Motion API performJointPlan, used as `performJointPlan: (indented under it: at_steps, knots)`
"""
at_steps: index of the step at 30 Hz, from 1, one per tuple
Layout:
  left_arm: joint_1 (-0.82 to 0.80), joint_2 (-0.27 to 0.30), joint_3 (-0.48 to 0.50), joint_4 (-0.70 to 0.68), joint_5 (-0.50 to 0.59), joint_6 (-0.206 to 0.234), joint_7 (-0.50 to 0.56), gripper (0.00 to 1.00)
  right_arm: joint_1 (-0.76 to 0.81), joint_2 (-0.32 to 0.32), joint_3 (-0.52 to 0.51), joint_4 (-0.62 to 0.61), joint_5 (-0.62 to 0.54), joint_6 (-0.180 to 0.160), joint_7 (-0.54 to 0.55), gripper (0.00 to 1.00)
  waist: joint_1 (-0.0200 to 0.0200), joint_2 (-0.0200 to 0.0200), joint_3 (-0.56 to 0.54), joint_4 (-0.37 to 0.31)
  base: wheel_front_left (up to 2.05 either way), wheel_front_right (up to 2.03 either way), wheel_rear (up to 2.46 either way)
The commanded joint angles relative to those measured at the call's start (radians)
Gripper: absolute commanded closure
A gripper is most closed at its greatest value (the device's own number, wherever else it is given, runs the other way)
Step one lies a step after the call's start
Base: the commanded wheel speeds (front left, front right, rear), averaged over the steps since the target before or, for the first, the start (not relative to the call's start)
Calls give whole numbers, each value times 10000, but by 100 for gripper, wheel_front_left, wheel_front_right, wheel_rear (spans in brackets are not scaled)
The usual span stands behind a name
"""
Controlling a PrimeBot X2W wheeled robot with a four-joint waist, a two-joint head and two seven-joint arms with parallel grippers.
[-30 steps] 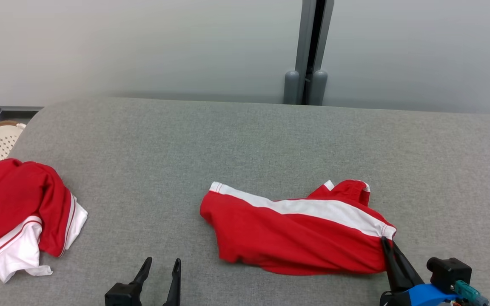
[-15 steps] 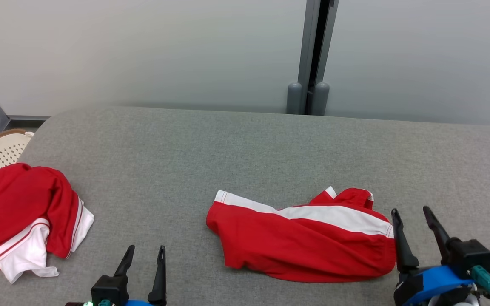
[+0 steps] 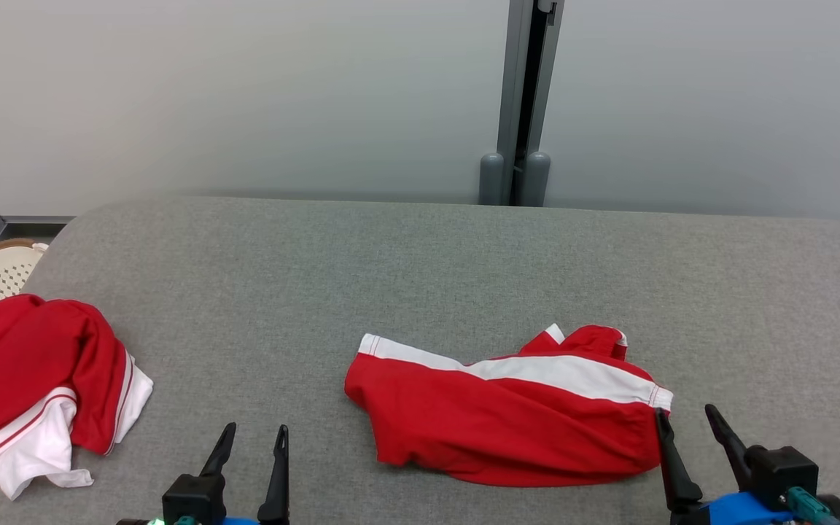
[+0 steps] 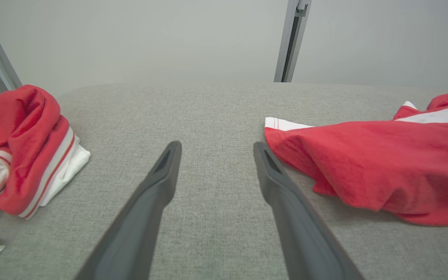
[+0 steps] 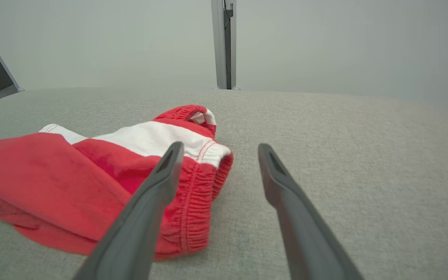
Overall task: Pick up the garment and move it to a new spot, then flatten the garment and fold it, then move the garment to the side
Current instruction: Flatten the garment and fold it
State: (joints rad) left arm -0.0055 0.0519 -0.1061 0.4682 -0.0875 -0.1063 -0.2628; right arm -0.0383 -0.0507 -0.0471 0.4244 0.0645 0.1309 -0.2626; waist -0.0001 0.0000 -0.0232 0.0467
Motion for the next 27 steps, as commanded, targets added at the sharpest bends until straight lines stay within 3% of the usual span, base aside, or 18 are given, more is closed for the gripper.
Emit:
performJointPlan:
  at_steps: [1, 15, 27]
  knots:
    - [41, -8, -11, 11, 45, -33, -28, 0, -115, -4, 92, 236, 174, -3, -29, 0, 1, 0, 62, 43, 0, 0, 0]
    - [89, -10, -191, 120, -79, -79, -30, 0, -770, -6, 724, 1289, 1671, -1, -31, 0, 1, 0, 373, 318, 0, 0, 0]
    - [-106, -11, -208, 64, -118, -114, -30, 0, -1081, -9, 837, 934, 3179, -1, -31, 0, 1, 0, 630, 309, 0, 0, 0]
